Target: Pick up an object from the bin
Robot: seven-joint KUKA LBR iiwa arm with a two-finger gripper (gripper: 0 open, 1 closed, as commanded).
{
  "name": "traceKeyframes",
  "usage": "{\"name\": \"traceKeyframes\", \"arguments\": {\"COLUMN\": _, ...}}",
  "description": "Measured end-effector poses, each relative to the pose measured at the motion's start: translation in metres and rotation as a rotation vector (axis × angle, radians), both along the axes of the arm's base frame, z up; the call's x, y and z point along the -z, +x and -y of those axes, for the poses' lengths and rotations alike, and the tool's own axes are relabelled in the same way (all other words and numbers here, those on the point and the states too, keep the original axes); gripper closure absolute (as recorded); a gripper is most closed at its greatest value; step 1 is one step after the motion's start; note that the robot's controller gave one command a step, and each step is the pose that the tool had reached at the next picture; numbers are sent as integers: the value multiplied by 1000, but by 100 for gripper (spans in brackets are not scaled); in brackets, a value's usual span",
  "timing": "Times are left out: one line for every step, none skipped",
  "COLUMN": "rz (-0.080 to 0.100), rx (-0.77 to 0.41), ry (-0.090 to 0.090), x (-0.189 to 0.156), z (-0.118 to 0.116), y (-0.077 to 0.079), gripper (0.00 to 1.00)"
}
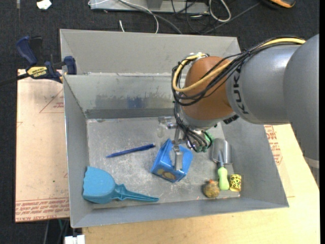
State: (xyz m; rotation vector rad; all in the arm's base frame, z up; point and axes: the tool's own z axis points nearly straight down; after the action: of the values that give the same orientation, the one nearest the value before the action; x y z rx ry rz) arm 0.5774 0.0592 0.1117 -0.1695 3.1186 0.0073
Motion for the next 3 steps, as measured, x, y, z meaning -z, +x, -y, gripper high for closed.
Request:
{"name": "traceKeyframes", "arguments": {"rz": 0, "rx": 0, "ry": 0, "x": 0, "z": 0, "y": 0, "gripper": 0}}
{"name": "traceKeyframes", "arguments": {"rz": 0, "rx": 1, "ry": 0, "x": 0, "z": 0, "y": 0, "gripper": 0}}
{"name": "traceKeyframes", "arguments": {"rz": 0, "rx": 2, "ry": 0, "x": 0, "z": 0, "y": 0, "gripper": 0}}
